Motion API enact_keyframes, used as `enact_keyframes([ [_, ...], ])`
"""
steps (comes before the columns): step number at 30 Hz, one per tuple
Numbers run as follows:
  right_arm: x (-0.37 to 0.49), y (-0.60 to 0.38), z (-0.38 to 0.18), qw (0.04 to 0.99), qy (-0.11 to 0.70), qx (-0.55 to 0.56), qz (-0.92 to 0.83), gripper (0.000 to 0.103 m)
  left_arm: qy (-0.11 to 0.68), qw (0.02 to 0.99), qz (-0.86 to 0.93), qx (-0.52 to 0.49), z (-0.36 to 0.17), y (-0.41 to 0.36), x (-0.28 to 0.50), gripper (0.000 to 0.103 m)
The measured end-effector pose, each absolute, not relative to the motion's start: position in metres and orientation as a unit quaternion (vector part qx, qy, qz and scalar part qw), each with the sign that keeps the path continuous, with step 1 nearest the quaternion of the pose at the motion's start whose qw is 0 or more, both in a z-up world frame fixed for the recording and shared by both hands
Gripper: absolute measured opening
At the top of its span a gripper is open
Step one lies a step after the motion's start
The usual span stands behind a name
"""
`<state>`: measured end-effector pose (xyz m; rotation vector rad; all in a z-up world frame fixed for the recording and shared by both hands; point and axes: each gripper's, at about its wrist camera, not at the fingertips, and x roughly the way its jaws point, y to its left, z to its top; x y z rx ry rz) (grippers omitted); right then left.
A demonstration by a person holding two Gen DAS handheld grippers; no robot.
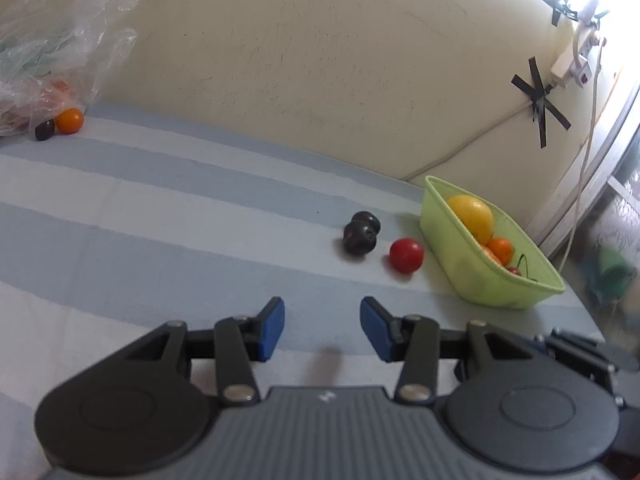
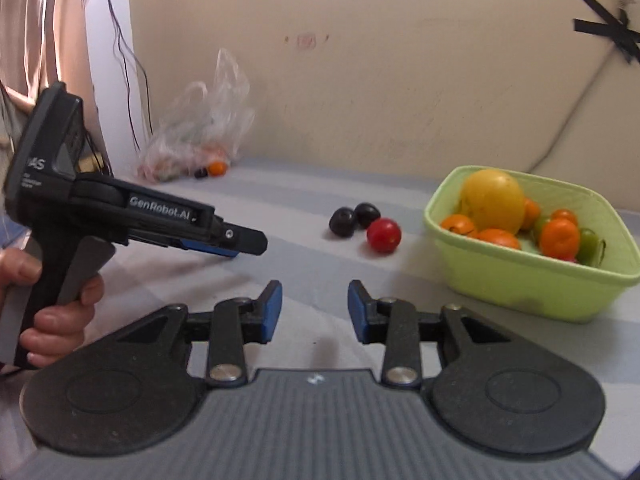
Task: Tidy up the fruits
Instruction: 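Grasp a dark cherry tomato with the left tool while the right tool grasps a red tomato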
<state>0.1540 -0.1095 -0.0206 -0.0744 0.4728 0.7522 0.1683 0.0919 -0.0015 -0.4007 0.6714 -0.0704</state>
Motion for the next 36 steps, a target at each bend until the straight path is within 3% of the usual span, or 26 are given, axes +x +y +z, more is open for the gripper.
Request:
enact_keyframes([
  [4, 0.175, -0.101, -0.007, 0.91, 0.209, -0.083, 0.349, 0.039, 0.321, 0.927, -0.052, -0.188, 0.006, 0.089, 0.188, 0.043],
  [9, 0.2, -0.075, -0.004, 0.892, 0.176, -0.229, 0.348, 0.039, 0.335, 0.914, -0.099, -0.208, 0.005, 0.097, 0.226, 0.043],
  [20, 0.246, -0.035, -0.015, 0.799, 0.229, -0.406, 0.379, 0.037, 0.35, 0.897, -0.13, -0.235, -0.014, 0.094, 0.272, 0.04],
  [21, 0.248, -0.035, -0.015, 0.797, 0.229, -0.406, 0.384, 0.037, 0.35, 0.899, -0.128, -0.229, -0.014, 0.092, 0.273, 0.04],
  [23, 0.253, -0.035, -0.013, 0.791, 0.243, -0.401, 0.392, 0.031, 0.35, 0.904, -0.119, -0.215, -0.015, 0.088, 0.272, 0.027],
  [28, 0.244, -0.051, -0.007, 0.813, 0.238, -0.346, 0.403, 0.03, 0.344, 0.905, -0.118, -0.219, -0.009, 0.088, 0.255, 0.027],
  [36, 0.151, -0.122, -0.009, 0.877, 0.211, -0.19, 0.388, 0.03, 0.327, 0.915, -0.154, -0.178, 0.013, 0.065, 0.166, 0.027],
])
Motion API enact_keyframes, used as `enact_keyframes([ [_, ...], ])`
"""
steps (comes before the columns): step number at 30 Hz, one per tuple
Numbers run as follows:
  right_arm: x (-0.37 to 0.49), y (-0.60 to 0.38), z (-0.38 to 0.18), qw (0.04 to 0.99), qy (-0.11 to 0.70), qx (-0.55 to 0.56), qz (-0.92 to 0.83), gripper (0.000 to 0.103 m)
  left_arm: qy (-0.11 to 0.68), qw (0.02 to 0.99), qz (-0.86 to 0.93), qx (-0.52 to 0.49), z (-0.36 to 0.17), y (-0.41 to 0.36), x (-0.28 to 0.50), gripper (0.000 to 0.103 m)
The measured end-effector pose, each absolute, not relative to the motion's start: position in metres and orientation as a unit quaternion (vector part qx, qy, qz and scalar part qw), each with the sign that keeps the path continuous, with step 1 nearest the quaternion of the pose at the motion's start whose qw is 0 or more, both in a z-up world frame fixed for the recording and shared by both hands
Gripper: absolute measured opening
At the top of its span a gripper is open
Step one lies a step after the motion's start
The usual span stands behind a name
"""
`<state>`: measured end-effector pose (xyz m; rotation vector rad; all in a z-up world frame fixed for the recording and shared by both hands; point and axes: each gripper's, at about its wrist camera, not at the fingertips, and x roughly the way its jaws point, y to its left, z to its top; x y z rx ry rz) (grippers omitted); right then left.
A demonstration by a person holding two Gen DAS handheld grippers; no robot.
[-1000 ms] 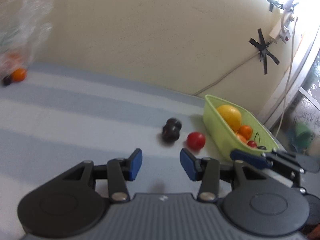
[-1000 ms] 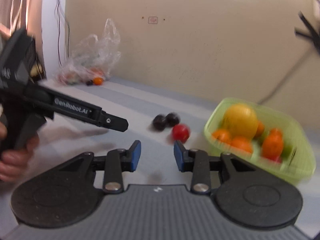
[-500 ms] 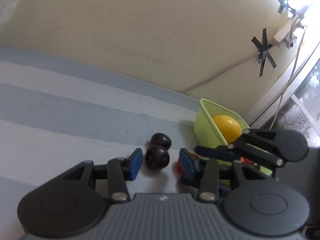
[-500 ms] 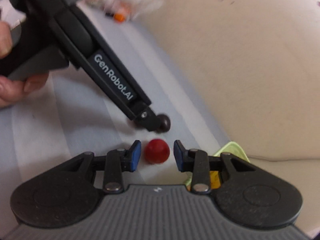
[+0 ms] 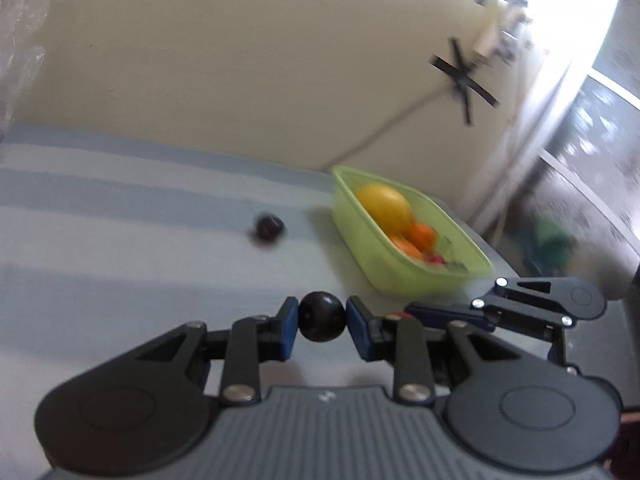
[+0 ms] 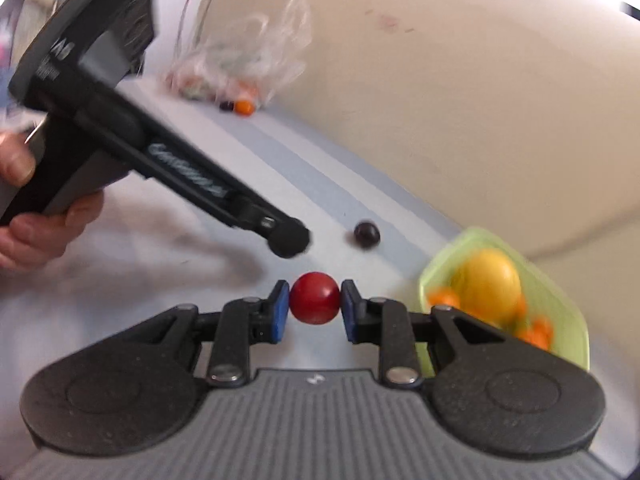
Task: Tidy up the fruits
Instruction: 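Grasp a dark cherry tomato with the left tool while the right tool grasps a red tomato, then carry both tomatoes into the green basket and open both tools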
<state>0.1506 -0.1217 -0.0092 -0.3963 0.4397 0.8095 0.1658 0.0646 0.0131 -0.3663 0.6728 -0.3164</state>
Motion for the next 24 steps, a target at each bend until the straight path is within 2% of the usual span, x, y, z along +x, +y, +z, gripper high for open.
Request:
enact_keyframes([
  [8, 0.09, -0.183, -0.039, 0.923, 0.238, -0.062, 0.296, 0.03, 0.351, 0.909, -0.179, -0.135, 0.002, 0.008, 0.108, 0.027],
  [12, 0.078, -0.194, -0.045, 0.928, 0.243, -0.034, 0.281, 0.031, 0.34, 0.922, -0.164, -0.089, 0.003, -0.013, 0.096, 0.027],
  [14, 0.075, -0.195, -0.046, 0.928, 0.241, -0.032, 0.283, 0.032, 0.344, 0.921, -0.158, -0.087, 0.003, -0.015, 0.095, 0.036],
  [19, 0.072, -0.192, -0.048, 0.927, 0.234, -0.035, 0.29, 0.032, 0.345, 0.924, -0.149, -0.074, 0.004, -0.022, 0.094, 0.034],
  [21, 0.075, -0.194, -0.048, 0.926, 0.234, -0.027, 0.294, 0.031, 0.343, 0.925, -0.144, -0.07, 0.005, -0.023, 0.094, 0.027],
  [24, 0.073, -0.203, -0.045, 0.929, 0.225, -0.005, 0.294, 0.031, 0.346, 0.921, -0.159, -0.086, 0.014, -0.021, 0.104, 0.027],
])
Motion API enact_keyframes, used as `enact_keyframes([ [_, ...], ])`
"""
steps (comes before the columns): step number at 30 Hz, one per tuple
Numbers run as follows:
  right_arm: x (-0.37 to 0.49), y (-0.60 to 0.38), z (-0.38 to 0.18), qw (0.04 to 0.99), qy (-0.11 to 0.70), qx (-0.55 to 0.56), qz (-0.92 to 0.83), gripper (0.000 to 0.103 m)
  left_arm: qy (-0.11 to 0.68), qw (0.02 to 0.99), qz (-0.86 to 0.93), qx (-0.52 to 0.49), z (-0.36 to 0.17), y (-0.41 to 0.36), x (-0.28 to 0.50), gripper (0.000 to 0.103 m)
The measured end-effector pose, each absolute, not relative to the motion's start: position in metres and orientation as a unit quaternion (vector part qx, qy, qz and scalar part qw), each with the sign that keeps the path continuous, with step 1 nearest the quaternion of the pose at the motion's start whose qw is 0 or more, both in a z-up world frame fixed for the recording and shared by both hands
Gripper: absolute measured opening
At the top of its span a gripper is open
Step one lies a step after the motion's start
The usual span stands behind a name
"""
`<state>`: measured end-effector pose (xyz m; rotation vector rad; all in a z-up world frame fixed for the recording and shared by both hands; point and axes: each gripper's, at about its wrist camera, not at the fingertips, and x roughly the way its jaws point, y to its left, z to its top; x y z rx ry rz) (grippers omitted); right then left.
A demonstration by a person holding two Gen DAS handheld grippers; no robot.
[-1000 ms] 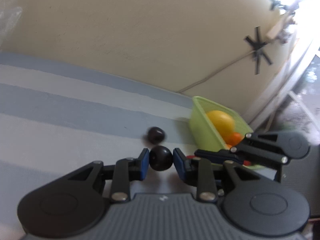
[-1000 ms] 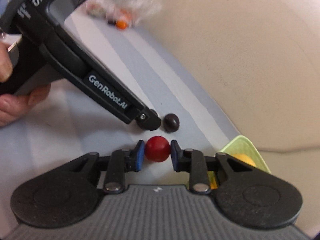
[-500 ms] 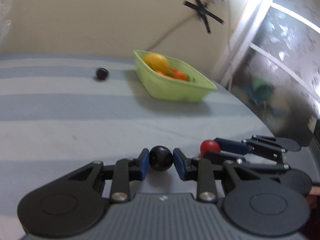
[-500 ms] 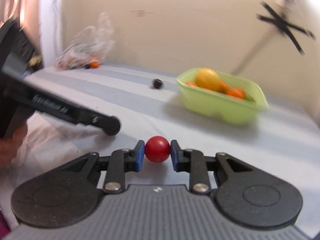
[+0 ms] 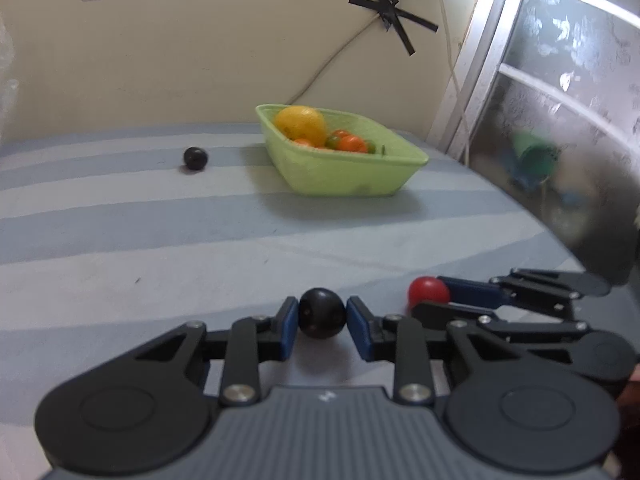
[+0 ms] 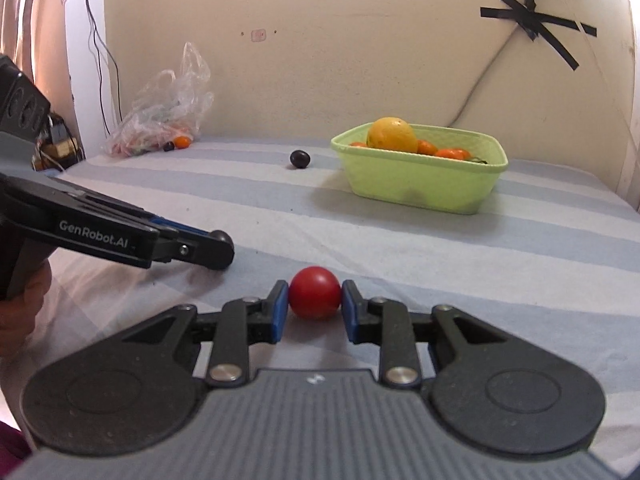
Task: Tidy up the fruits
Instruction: 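Carry both tomatoes into the green basket and open both tools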
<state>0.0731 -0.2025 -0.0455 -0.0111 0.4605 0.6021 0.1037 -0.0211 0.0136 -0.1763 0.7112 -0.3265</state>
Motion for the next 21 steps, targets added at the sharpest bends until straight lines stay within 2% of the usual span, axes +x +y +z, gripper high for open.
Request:
enact_keyframes([
  [9, 0.127, -0.222, -0.008, 0.962, 0.134, 0.004, 0.236, 0.031, 0.308, 0.924, -0.202, -0.108, 0.065, -0.039, 0.192, 0.028],
  [16, 0.186, -0.219, -0.015, 0.97, 0.141, -0.003, 0.198, 0.032, 0.346, 0.904, -0.21, -0.136, 0.051, -0.064, 0.275, 0.028],
  [19, 0.201, -0.222, -0.023, 0.972, 0.146, 0.003, 0.184, 0.032, 0.358, 0.9, -0.209, -0.136, 0.041, -0.071, 0.294, 0.036],
  [21, 0.207, -0.226, -0.026, 0.972, 0.151, 0.015, 0.178, 0.032, 0.362, 0.898, -0.205, -0.142, 0.038, -0.072, 0.3, 0.036],
])
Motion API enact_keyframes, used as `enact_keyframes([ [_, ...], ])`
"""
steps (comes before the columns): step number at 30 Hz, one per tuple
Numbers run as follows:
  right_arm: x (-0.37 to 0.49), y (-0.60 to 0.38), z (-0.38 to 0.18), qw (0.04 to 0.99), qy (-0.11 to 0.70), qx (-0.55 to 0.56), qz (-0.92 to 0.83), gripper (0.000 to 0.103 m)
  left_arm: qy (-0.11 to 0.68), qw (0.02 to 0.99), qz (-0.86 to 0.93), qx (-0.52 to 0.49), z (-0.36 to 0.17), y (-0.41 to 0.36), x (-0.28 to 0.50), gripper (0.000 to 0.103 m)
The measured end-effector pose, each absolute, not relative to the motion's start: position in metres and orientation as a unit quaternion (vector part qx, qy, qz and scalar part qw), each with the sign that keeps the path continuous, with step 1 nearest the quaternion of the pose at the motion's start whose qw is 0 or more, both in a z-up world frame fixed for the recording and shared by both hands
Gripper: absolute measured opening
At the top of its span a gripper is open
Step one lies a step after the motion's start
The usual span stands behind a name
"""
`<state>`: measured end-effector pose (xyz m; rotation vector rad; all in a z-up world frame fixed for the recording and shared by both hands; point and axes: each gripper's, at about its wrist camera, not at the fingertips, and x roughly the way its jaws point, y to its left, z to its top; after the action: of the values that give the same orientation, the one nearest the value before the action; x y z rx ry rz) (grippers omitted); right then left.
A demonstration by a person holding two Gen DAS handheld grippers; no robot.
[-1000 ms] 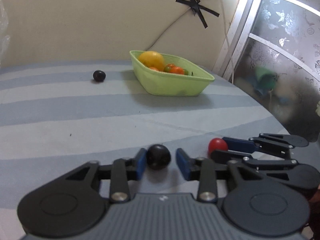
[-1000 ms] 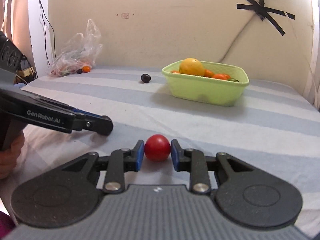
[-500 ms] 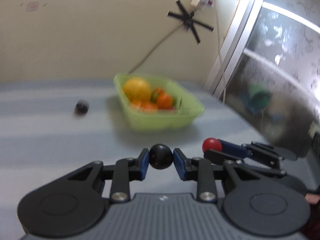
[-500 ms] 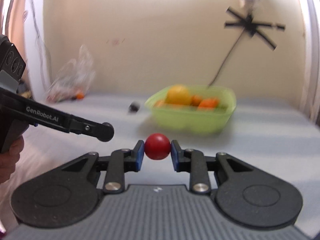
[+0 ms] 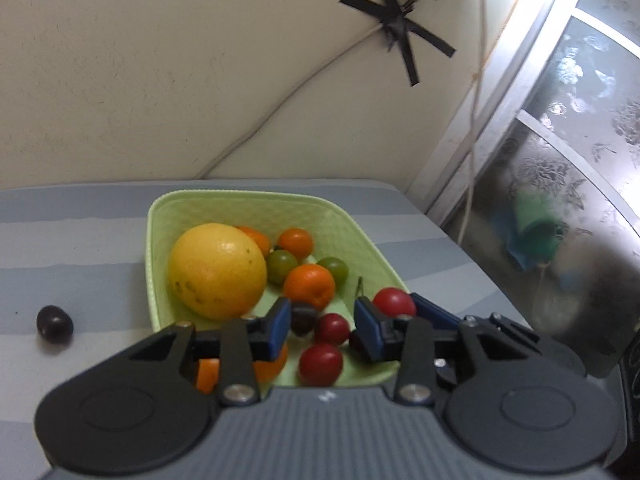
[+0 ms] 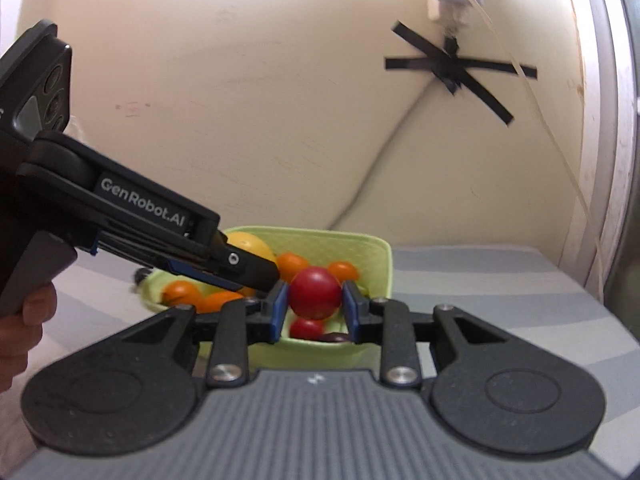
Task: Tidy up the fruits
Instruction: 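Carry both tomatoes into the green basket and open both tools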
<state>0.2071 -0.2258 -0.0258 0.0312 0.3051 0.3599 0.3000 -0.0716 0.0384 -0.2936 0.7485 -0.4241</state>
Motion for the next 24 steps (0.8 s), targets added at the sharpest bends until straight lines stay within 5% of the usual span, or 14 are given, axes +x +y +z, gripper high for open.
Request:
enact_keyframes([
  [12, 0.185, -0.25, -0.008, 0.975, 0.106, 0.091, 0.173, 0.032, 0.288, 0.928, -0.127, -0.198, 0.08, 0.031, 0.259, 0.036],
  [18, 0.162, -0.23, -0.003, 0.949, 0.118, 0.13, 0.262, 0.032, 0.317, 0.927, -0.066, -0.191, 0.045, 0.06, 0.257, 0.037],
  [21, 0.152, -0.201, -0.01, 0.938, 0.133, 0.095, 0.307, 0.032, 0.334, 0.926, -0.05, -0.17, 0.026, 0.057, 0.265, 0.049],
  [24, 0.151, -0.18, -0.02, 0.928, 0.147, 0.061, 0.337, 0.032, 0.341, 0.926, -0.041, -0.156, 0.015, 0.053, 0.272, 0.05],
])
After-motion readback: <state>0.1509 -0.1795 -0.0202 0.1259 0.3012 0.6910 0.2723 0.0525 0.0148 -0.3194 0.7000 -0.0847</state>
